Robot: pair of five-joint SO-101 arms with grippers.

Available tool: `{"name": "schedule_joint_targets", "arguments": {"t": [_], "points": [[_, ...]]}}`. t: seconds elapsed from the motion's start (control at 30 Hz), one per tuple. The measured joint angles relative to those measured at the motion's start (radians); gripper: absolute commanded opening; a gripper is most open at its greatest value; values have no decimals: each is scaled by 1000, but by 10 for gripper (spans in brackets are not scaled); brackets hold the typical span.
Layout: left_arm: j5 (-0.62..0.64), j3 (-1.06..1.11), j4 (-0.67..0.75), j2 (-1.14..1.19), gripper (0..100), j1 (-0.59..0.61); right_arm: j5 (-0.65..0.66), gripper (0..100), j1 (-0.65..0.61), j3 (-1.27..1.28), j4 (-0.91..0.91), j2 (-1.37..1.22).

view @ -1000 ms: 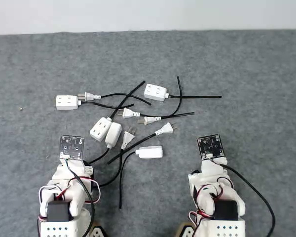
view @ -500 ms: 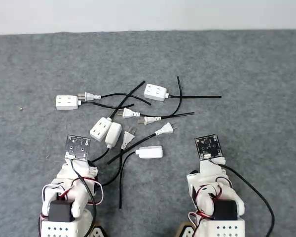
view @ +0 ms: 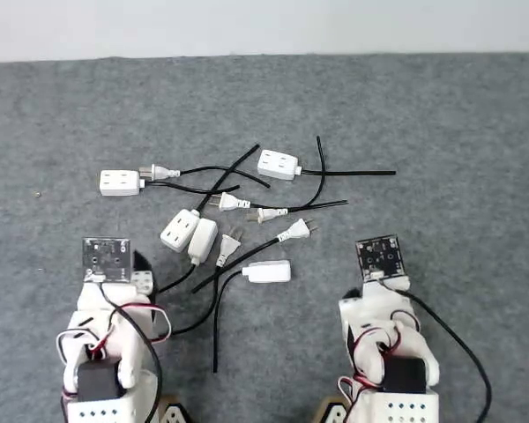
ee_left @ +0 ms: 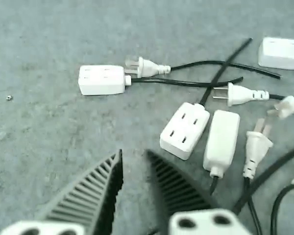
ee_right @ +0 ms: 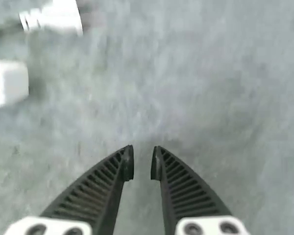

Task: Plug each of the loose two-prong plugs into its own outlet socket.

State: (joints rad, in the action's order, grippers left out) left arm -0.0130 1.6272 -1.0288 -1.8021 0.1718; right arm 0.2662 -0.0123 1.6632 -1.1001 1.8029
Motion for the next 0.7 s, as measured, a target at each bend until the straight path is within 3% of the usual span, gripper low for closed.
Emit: {"name": "schedule_joint_targets", "arguments": {"t": [0.1, 0.3, 0.53, 0.7], "points": [[48, -31, 0, 0, 145, -2, 34, 79, 34, -5, 95, 0], [61, -172, -20, 97, 120, 2, -29, 79, 60, -172, 57, -40], [61, -471, -20, 516, 120, 5, -129, 83, 8, -420, 17, -413], [74, -618, -20, 845, 124, -51, -183, 82, 11, -460, 130, -753]]}}
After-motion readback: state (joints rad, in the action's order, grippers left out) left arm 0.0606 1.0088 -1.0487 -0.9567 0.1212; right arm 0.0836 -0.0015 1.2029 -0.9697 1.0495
